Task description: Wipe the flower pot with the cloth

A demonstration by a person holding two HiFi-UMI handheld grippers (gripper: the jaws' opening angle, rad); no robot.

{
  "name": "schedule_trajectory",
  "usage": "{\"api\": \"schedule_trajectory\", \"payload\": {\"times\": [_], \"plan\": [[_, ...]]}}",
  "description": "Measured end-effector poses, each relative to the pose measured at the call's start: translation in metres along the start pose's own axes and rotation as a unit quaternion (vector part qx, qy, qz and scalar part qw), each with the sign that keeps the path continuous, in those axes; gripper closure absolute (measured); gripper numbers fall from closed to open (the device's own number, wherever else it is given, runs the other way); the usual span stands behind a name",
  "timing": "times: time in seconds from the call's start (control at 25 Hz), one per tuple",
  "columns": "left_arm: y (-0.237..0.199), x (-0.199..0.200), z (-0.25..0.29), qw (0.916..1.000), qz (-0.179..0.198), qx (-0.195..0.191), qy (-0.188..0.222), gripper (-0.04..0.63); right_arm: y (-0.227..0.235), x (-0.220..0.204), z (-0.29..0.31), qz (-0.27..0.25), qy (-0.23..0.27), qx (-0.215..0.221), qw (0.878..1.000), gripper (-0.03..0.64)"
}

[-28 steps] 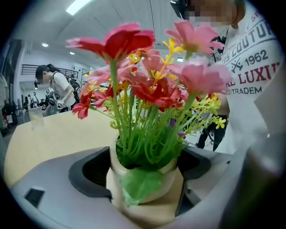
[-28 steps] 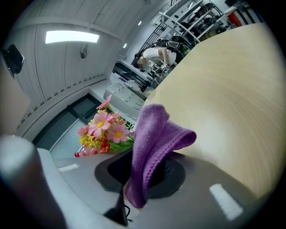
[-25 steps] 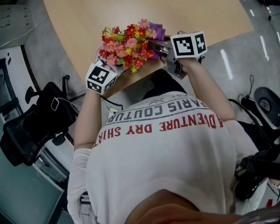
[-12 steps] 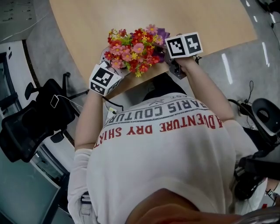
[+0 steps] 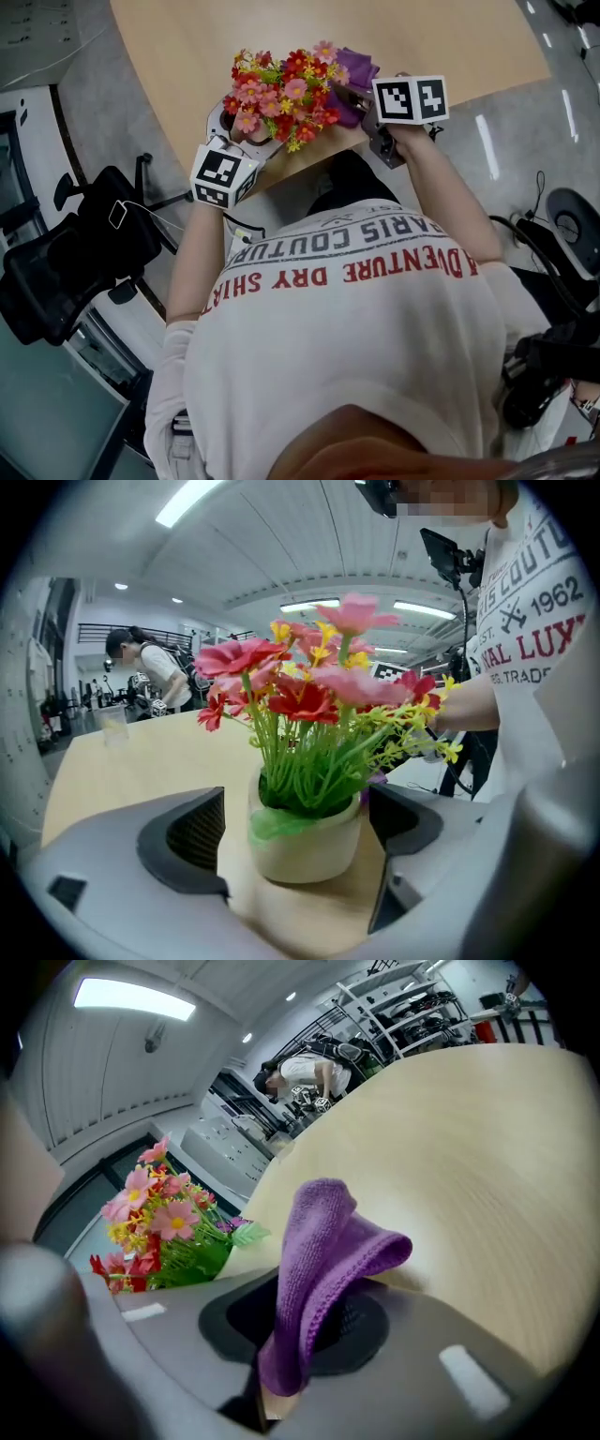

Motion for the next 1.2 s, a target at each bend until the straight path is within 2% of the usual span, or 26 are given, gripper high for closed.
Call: {"api": "schedule_trajectory", "payload": {"times": [0.12, 0.24, 0.48, 0.56, 0.72, 0.92, 1.04, 1.2], "plan": [[0.011, -0.008, -0.006, 0.9976, -0.052, 0.045, 0.006, 0.128, -0.002, -0.005, -0.010, 0.008, 0.021, 0.000, 1.000, 0.571], [0.027, -0.015, -0.005, 0.9913, -0.101, 0.084, -0.001, 0.127, -0.006, -0.012, -0.016, 0.013, 0.034, -0.003, 0.999, 0.571], [0.037, -0.010, 0.007, 0.9749, -0.145, 0.169, 0.006, 0.128, -0.009, -0.026, -0.026, 0.018, 0.048, -0.009, 0.999, 0.571], [0.036, -0.010, 0.014, 0.9705, -0.157, 0.183, 0.001, 0.127, -0.011, -0.030, -0.027, 0.017, 0.051, -0.010, 0.998, 0.571], [0.035, -0.007, 0.024, 0.9651, -0.156, 0.210, 0.000, 0.128, -0.010, -0.033, -0.030, 0.017, 0.058, -0.012, 0.998, 0.571], [0.033, -0.003, 0.020, 0.9634, -0.165, 0.210, 0.019, 0.138, -0.015, -0.038, -0.035, 0.023, 0.072, -0.002, 0.997, 0.571], [0.029, -0.005, 0.018, 0.9701, -0.149, 0.191, 0.012, 0.143, -0.019, -0.035, -0.035, 0.021, 0.075, -0.001, 0.997, 0.571], [0.019, -0.005, 0.017, 0.9839, -0.104, 0.145, 0.011, 0.144, -0.019, -0.027, -0.036, 0.015, 0.070, 0.006, 0.997, 0.571]]}}
Point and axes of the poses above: the fingertips, and each gripper's own axes: z forward along the fingers, y to its right, x out of its top, the point moved 7 cm from there along -z, backward along the fingers, and after that the axes turned 15 degrees about -y, right-handed, at the moved point
